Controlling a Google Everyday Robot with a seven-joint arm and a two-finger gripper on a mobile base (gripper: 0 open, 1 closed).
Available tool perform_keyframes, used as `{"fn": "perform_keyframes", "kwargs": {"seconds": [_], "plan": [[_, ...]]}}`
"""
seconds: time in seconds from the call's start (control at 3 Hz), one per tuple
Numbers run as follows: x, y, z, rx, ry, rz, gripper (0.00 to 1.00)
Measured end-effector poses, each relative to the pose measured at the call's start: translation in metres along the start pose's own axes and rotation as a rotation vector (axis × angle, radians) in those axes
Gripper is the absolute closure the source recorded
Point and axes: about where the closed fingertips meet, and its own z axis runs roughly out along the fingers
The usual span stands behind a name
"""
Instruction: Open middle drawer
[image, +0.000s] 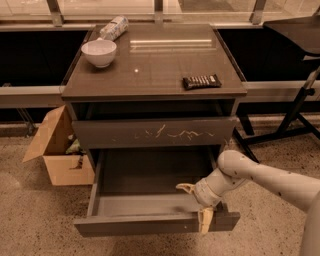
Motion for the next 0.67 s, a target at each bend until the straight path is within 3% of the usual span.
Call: {"fn": "perform_keyframes", "kwargs": {"seconds": [0.67], "plan": [[-0.023, 0.017, -0.08, 0.07, -0.004, -0.057, 0.0]]}}
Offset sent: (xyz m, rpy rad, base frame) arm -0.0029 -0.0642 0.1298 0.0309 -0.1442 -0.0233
